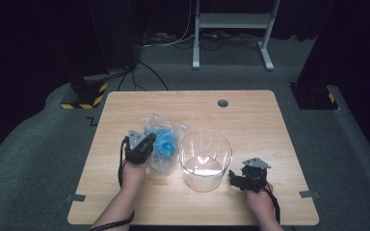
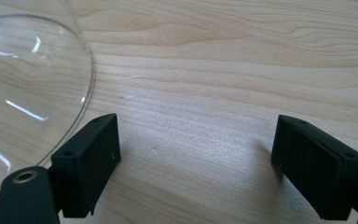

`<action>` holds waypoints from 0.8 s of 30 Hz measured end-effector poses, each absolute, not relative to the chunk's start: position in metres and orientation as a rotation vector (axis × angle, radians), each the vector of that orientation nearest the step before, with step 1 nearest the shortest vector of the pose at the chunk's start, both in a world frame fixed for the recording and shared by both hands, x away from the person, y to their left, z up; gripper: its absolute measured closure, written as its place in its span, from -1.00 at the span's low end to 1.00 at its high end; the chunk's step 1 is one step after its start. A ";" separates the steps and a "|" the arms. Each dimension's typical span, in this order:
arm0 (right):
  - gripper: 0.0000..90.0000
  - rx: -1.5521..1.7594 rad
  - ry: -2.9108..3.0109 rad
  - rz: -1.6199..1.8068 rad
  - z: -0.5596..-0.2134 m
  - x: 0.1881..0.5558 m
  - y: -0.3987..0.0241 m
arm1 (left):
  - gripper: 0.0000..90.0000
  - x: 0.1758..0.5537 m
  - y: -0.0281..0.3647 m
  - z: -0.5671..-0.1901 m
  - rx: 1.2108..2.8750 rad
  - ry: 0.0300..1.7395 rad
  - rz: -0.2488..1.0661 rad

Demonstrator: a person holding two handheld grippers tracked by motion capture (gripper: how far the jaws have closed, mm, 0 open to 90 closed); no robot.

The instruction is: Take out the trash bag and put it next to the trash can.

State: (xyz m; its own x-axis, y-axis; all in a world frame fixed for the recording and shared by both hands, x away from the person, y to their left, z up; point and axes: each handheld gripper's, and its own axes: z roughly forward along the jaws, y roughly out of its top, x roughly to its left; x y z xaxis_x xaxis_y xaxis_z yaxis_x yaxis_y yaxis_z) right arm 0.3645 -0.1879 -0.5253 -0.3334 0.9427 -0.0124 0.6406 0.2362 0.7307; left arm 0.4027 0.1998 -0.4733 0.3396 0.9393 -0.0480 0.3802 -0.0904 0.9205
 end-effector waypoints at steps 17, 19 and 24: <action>-0.68 1.443 2.065 0.883 -0.525 0.366 -0.187 | -0.45 0.395 0.209 -0.452 1.555 1.208 0.684; -0.69 1.439 2.067 0.881 -0.525 0.366 -0.187 | -0.53 0.391 0.210 -0.447 1.548 1.195 0.683; -0.71 1.440 2.069 0.884 -0.526 0.368 -0.186 | -0.62 0.379 0.214 -0.437 1.551 1.167 0.686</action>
